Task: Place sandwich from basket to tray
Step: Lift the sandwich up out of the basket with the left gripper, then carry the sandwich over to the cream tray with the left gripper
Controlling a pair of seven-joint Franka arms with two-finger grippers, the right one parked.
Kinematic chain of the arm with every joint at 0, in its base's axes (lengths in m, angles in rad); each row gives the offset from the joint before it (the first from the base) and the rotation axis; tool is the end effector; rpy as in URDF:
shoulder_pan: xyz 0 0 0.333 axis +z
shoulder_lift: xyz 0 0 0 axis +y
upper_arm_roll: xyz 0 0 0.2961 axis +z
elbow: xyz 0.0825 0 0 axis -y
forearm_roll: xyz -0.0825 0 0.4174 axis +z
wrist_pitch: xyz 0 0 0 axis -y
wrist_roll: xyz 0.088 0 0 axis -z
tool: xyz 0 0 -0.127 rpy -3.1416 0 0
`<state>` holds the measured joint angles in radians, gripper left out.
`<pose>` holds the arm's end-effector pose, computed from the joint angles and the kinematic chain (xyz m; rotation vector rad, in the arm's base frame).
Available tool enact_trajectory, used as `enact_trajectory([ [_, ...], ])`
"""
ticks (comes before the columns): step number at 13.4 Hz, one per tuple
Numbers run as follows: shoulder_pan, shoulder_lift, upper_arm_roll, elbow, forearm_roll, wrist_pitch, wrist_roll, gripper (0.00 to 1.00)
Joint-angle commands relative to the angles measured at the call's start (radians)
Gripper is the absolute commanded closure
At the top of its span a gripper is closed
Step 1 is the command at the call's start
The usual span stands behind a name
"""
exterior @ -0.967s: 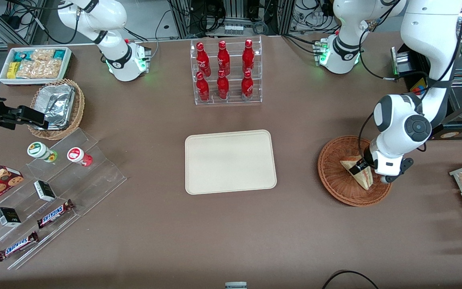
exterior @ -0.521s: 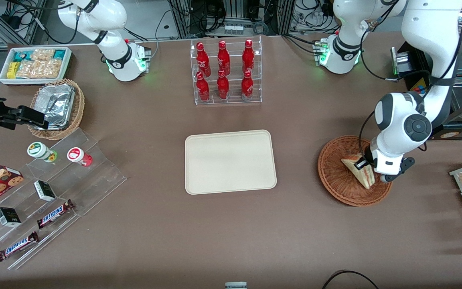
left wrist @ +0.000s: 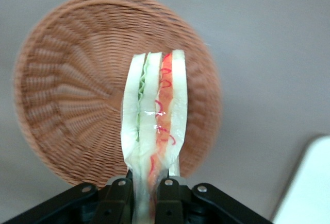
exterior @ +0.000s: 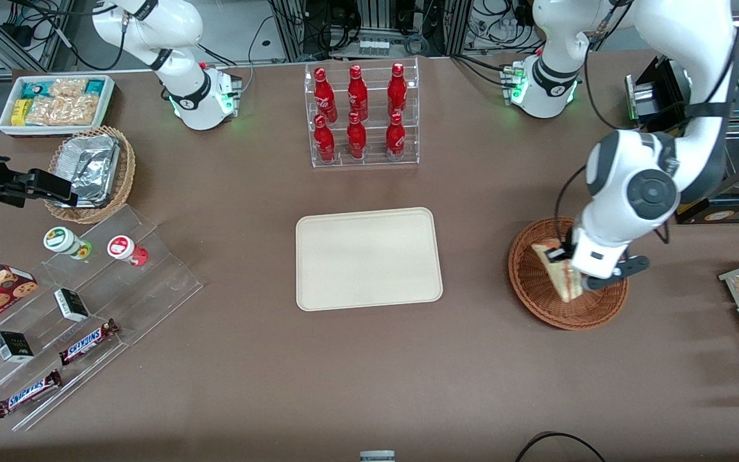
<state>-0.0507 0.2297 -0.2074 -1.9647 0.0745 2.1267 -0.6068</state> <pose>0.5954 -0.1509 0.2960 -3.0636 -0.4806 0.0775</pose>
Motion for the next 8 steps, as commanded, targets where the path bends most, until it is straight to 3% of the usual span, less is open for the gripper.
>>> enact_trajectory([
  [1, -0.001, 0.049, -0.091, 0.062, 0.008, -0.024, 0.007, 1.00],
  [5, -0.003, 0.137, -0.240, 0.162, 0.004, -0.059, -0.039, 1.00],
  [8, -0.041, 0.236, -0.339, 0.272, 0.053, -0.111, -0.163, 1.00],
])
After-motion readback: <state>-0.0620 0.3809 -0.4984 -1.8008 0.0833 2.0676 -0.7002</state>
